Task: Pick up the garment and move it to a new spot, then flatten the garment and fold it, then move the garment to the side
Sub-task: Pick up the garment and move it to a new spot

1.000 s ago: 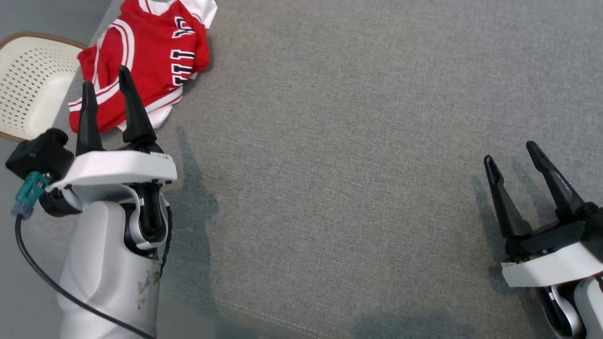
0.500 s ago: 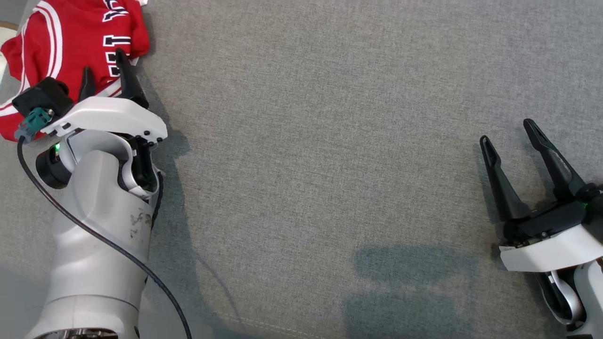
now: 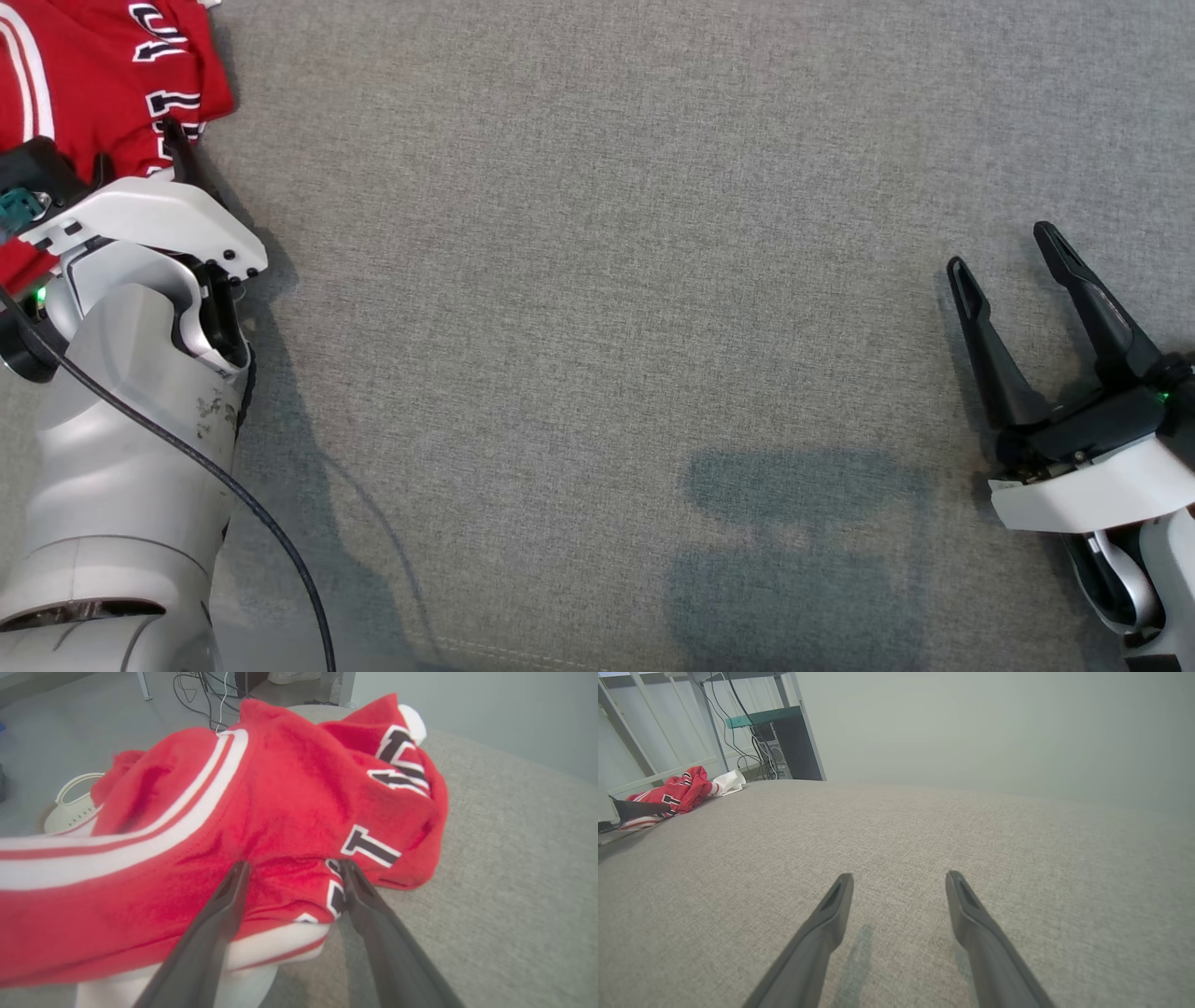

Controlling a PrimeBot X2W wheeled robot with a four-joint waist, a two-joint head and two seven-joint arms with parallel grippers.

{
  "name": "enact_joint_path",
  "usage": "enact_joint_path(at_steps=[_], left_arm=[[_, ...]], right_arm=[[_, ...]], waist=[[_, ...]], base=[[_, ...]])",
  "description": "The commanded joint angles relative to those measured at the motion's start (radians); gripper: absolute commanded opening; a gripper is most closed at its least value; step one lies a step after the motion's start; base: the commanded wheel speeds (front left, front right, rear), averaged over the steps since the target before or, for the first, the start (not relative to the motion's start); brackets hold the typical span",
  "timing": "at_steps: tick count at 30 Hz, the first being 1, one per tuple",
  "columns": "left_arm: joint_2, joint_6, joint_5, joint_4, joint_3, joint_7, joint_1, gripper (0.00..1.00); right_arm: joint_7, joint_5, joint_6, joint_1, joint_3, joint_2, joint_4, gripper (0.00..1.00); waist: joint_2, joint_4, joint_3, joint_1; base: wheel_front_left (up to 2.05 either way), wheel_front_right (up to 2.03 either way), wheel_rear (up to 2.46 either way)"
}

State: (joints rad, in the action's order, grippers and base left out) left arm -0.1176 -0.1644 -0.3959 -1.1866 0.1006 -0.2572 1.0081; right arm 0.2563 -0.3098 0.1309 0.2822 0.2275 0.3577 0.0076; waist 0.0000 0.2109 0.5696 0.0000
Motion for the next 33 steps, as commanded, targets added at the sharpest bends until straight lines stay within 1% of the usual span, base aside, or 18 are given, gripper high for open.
enact_joint_path(at_steps=[1,6,7,8,15,18,22,28,33], left_arm=[[-0.061,-0.012,0.019,0.0,0.009,-0.005,0.014,1.0],[-0.073,-0.021,0.04,-0.023,-0.007,-0.005,0.03,1.0],[-0.074,-0.022,0.043,-0.025,-0.01,-0.005,0.032,0.69],[-0.076,-0.023,0.048,-0.023,-0.013,-0.005,0.034,0.0],[-0.089,-0.025,0.062,0.03,-0.009,-0.005,0.021,0.0],[-0.096,-0.004,0.07,0.134,0.012,-0.005,-0.011,0.0],[-0.088,0.02,0.094,0.288,0.052,-0.005,-0.071,0.0],[-0.057,0.054,0.157,0.458,0.089,-0.005,-0.151,0.0],[-0.025,0.075,0.209,0.568,0.101,-0.005,-0.202,0.0]], right_arm=[[0.006,-0.009,0.0,-0.022,0.018,0.018,-0.01,1.0],[0.006,-0.011,0.0,-0.026,0.017,0.02,-0.012,1.0],[0.006,-0.012,0.0,-0.027,0.017,0.02,-0.012,1.0],[0.006,-0.013,0.0,-0.027,0.018,0.02,-0.012,1.0],[0.006,-0.024,0.0,-0.019,0.025,0.019,-0.007,1.0],[0.006,-0.026,0.0,-0.014,0.027,0.016,-0.004,1.0],[0.006,-0.026,0.0,-0.01,0.031,0.005,0.002,1.0],[0.006,-0.032,0.0,-0.006,0.034,-0.026,0.018,1.0],[0.006,-0.038,0.0,-0.009,0.027,-0.06,0.032,1.0]], waist=[[0.0,-0.005,0.006,0.0],[0.0,-0.016,0.014,0.0],[0.0,-0.018,0.015,0.0],[0.0,-0.019,0.015,0.0],[0.0,-0.021,0.013,0.0],[0.0,-0.019,0.007,0.0],[0.0,-0.017,-0.015,0.0],[0.0,-0.025,-0.073,0.0],[0.0,-0.052,-0.148,0.0]], base=[[0.0,0.0,0.0],[0.0,0.0,0.0],[0.0,0.0,0.0],[0.0,0.0,0.0],[0.0,0.0,0.0],[0.0,0.0,0.0],[0.0,0.0,0.0],[0.0,0.0,0.0],[0.0,0.0,0.0]])
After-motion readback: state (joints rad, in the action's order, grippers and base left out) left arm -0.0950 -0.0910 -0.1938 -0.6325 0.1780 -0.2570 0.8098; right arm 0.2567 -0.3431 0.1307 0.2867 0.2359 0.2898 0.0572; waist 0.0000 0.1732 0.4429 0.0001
